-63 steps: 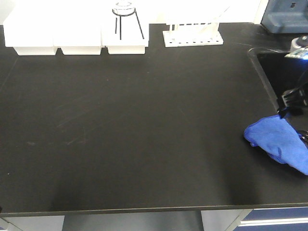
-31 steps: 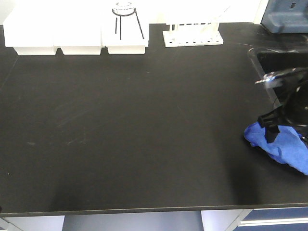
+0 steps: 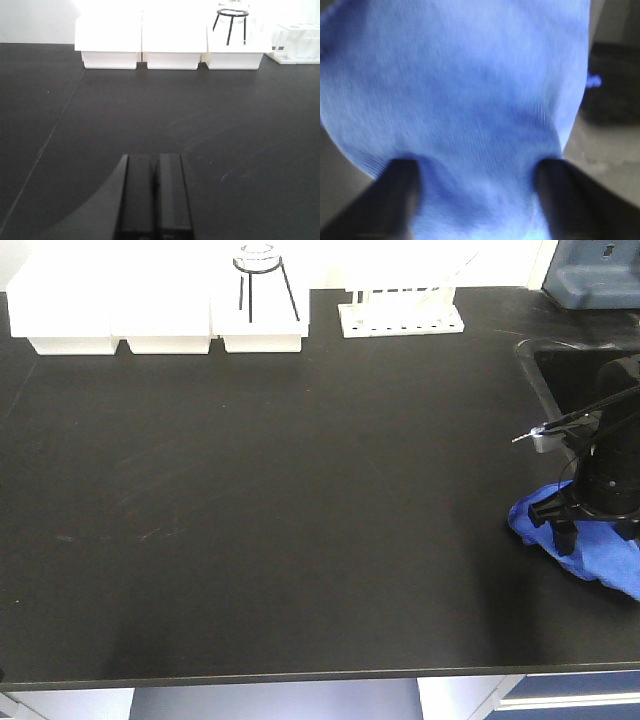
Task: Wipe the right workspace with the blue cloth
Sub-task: 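Lower the right gripper onto the blue cloth and close on it, then lift the blue cloth up off the bench with the right gripper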
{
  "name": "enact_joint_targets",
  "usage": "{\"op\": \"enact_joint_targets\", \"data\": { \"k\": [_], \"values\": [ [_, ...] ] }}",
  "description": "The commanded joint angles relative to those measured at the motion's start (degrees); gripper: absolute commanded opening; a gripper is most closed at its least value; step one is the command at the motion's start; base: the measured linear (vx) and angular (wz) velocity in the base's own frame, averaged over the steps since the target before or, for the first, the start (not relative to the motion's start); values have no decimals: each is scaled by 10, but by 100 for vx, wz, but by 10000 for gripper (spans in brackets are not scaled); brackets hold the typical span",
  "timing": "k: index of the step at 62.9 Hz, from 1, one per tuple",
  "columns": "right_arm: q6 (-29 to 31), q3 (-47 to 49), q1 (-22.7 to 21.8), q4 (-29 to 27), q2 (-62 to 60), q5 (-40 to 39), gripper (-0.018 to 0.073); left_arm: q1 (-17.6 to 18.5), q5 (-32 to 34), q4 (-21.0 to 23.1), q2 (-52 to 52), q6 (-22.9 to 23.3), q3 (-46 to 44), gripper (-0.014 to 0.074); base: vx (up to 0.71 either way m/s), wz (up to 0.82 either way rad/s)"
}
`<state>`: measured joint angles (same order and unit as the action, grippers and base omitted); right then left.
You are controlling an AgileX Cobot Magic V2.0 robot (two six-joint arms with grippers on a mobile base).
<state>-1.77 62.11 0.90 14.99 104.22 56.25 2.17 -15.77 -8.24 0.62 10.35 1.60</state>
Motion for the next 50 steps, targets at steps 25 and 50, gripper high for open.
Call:
{"op": "enact_joint_targets", "data": {
  "k": [25,50],
  "values": [
    [-2,17,-1,-22,-61,-33,-8,3,48,-1,9,5,17,-6,0,0],
    [35,17,-1,-89,-313,-139,-8,3,48,-1,9,5,17,-6,0,0]
  ]
}}
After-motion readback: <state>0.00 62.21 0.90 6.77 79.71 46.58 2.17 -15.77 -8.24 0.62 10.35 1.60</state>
